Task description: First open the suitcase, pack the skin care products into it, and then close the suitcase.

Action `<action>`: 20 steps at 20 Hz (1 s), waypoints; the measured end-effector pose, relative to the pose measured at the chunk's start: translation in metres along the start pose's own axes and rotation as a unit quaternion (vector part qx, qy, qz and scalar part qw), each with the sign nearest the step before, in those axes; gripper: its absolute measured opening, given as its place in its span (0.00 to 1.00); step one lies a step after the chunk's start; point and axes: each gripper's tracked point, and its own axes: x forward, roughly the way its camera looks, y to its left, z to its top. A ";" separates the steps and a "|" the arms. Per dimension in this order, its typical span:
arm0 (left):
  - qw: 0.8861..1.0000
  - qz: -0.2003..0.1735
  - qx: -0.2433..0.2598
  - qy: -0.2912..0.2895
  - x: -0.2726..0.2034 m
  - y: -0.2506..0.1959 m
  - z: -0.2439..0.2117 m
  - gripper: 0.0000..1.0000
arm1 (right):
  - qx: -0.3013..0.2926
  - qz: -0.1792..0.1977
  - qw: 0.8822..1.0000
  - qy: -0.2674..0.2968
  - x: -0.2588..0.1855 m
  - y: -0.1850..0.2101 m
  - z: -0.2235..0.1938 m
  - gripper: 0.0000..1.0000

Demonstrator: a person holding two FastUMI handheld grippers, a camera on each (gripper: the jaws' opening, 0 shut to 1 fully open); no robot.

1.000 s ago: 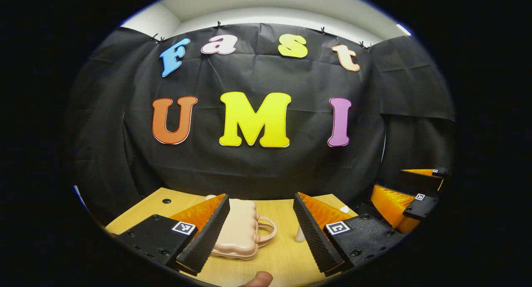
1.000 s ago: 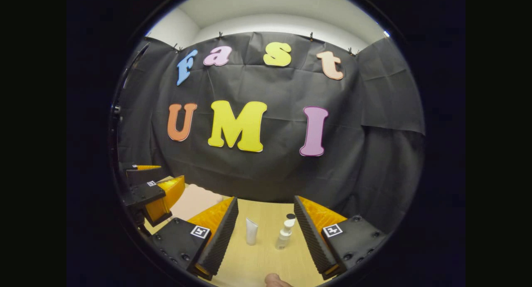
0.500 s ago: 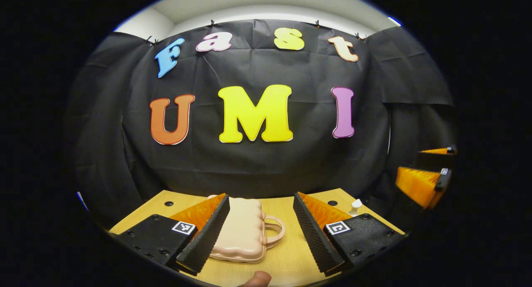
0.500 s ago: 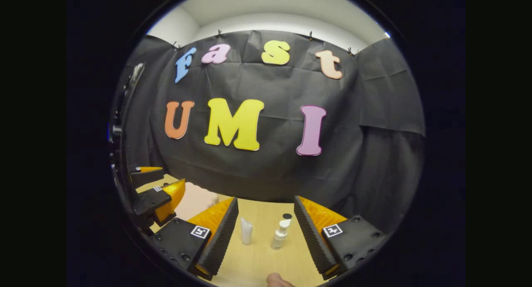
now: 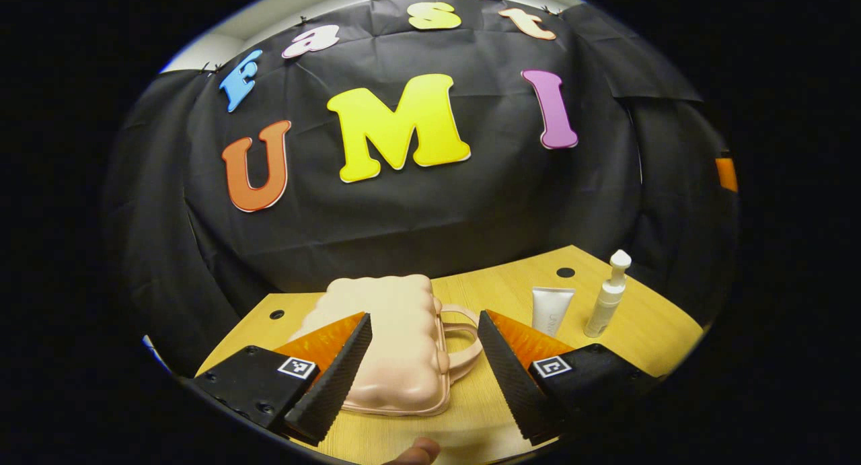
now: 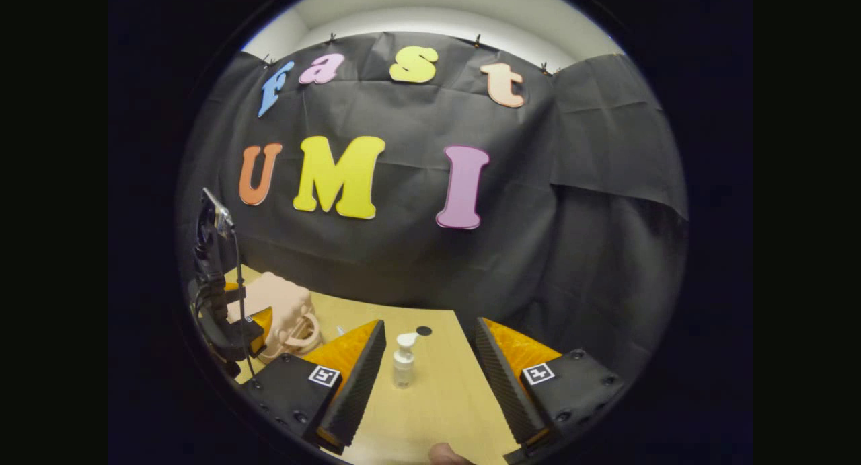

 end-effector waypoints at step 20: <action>0.891 0.061 0.442 0.086 0.090 -0.034 -0.077 0.95 | -0.020 0.067 0.996 0.063 0.060 -0.045 -0.096 0.80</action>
